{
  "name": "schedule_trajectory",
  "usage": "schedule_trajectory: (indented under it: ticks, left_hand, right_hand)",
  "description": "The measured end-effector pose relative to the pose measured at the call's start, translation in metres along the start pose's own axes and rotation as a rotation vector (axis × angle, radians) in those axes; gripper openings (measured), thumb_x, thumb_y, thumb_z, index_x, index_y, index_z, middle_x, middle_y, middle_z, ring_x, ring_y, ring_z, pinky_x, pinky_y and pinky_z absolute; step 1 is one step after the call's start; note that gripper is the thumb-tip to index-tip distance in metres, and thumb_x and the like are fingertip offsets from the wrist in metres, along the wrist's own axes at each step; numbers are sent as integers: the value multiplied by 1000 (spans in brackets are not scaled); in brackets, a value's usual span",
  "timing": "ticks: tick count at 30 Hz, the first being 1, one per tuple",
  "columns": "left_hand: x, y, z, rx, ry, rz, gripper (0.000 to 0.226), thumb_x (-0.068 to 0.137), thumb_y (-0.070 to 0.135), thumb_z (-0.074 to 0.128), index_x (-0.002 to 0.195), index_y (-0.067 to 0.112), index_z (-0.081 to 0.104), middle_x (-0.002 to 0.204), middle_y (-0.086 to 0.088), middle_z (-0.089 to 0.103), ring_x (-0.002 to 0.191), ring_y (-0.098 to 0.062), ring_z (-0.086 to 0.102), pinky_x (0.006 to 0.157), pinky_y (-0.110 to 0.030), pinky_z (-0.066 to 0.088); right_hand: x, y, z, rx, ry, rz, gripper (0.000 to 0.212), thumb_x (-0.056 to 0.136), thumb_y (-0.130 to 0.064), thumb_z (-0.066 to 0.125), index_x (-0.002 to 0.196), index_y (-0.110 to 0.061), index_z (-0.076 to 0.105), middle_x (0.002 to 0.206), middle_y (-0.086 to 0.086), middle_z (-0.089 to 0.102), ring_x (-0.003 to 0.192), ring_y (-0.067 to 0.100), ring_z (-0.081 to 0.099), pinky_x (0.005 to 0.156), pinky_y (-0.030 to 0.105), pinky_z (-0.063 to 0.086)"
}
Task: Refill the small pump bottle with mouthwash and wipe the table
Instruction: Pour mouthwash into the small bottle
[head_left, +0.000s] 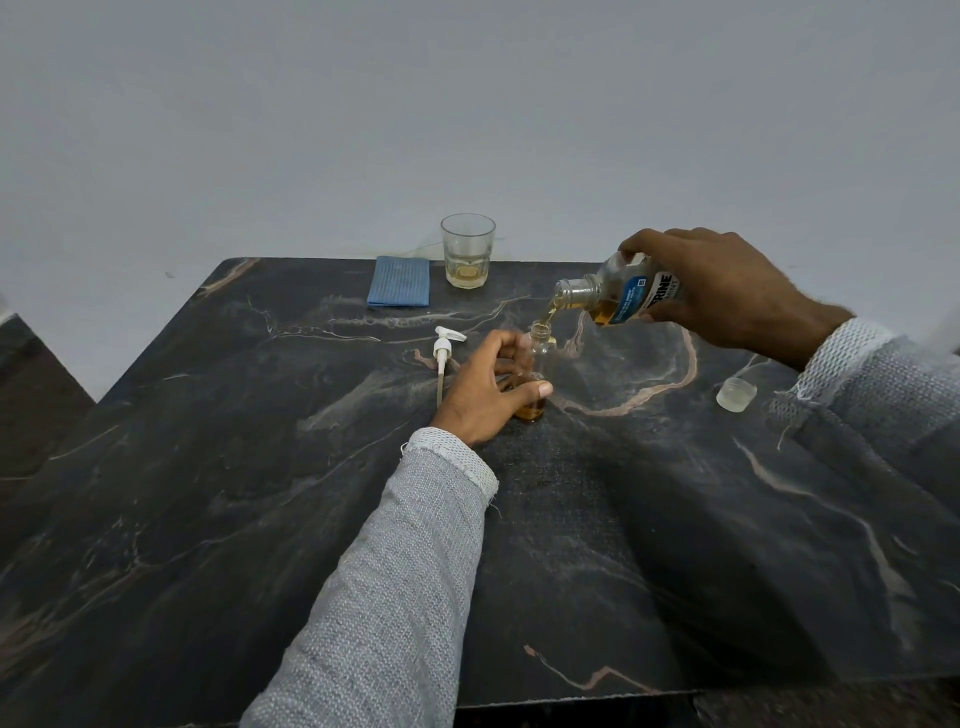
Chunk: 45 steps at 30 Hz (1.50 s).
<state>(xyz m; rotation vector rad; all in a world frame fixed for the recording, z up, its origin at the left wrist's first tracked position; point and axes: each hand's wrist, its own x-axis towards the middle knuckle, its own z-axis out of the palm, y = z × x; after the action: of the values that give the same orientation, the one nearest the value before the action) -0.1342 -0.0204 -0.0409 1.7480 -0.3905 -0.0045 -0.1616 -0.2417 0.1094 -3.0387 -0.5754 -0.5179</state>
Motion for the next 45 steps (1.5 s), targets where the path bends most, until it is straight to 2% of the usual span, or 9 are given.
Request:
schedule_trajectory:
  ticks: [8, 12, 23, 28, 35, 45]
  left_hand:
    - [1, -1, 0, -4, -8, -12, 49, 76, 18, 80, 114, 26, 51, 118, -1, 63, 113, -16, 60, 103, -40, 48]
    - [1, -1, 0, -3, -7, 4, 46, 76, 18, 80, 110, 30, 51, 116, 0, 64, 112, -13, 60, 101, -35, 47]
    - [3, -3, 0, 1, -12, 0, 51, 74, 20, 81, 112, 33, 50, 121, 3, 62, 115, -14, 59, 104, -42, 47]
    - [2, -3, 0, -4, -7, 9, 48, 74, 21, 81, 105, 42, 51, 121, 4, 61, 117, -15, 58, 105, -43, 46]
    - [3, -4, 1, -8, -7, 3, 47, 75, 19, 81, 107, 36, 51, 121, 2, 62, 117, -16, 58, 105, -44, 46]
    - [2, -2, 1, -17, -5, 18, 45, 75, 17, 80, 102, 38, 51, 113, 10, 62, 114, -15, 59, 105, -43, 46]
  right_hand:
    - [1, 0, -1, -11, 1, -10, 60, 77, -18, 80, 130, -16, 51, 112, 15, 66, 98, 36, 59, 81, 43, 46]
    - [1, 0, -3, -7, -4, -10, 59, 78, -17, 79, 130, -16, 51, 113, 15, 66, 99, 36, 59, 83, 44, 46]
    - [2, -1, 0, -8, -4, -11, 60, 78, -17, 79, 130, -16, 51, 112, 15, 65, 99, 36, 58, 82, 43, 43]
    - [1, -1, 2, -12, -7, -12, 59, 78, -18, 79, 129, -16, 51, 112, 14, 66, 99, 35, 58, 82, 44, 45]
    - [1, -3, 3, -18, 5, -16, 60, 77, -17, 80, 130, -16, 51, 114, 15, 66, 100, 35, 59, 83, 44, 45]
    - [2, -3, 3, -20, 17, -23, 60, 77, -17, 80, 129, -16, 52, 114, 15, 66, 100, 35, 59, 84, 45, 47]
